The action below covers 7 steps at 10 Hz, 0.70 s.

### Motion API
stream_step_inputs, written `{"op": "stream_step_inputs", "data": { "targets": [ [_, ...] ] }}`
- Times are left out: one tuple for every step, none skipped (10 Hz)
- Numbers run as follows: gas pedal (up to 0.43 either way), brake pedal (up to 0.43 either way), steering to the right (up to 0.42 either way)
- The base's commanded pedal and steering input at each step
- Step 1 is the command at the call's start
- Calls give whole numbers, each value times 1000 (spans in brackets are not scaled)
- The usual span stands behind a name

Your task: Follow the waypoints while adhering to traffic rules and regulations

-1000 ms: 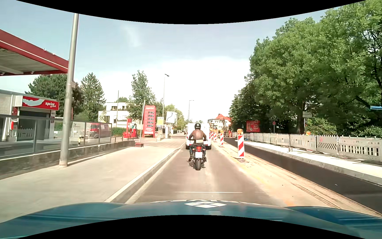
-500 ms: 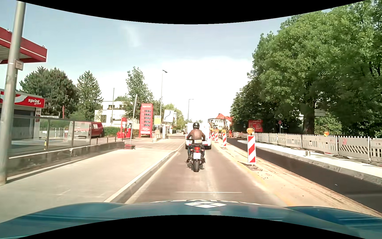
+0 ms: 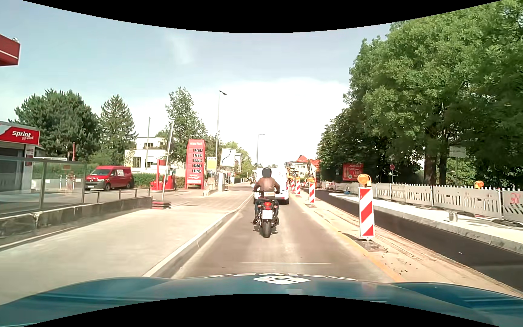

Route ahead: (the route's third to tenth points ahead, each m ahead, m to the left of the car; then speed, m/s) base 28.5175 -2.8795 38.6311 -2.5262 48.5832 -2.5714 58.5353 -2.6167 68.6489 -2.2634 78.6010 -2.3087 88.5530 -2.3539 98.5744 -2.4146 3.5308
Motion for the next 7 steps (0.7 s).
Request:
{"op": "stream_step_inputs", "data": {
  "targets": [
    [0,128,3],
    [0,122,3],
    [0,122,2],
    [0,128,2],
    [0,128,2],
    [0,122,2],
    [0,122,2]
  ]
}}
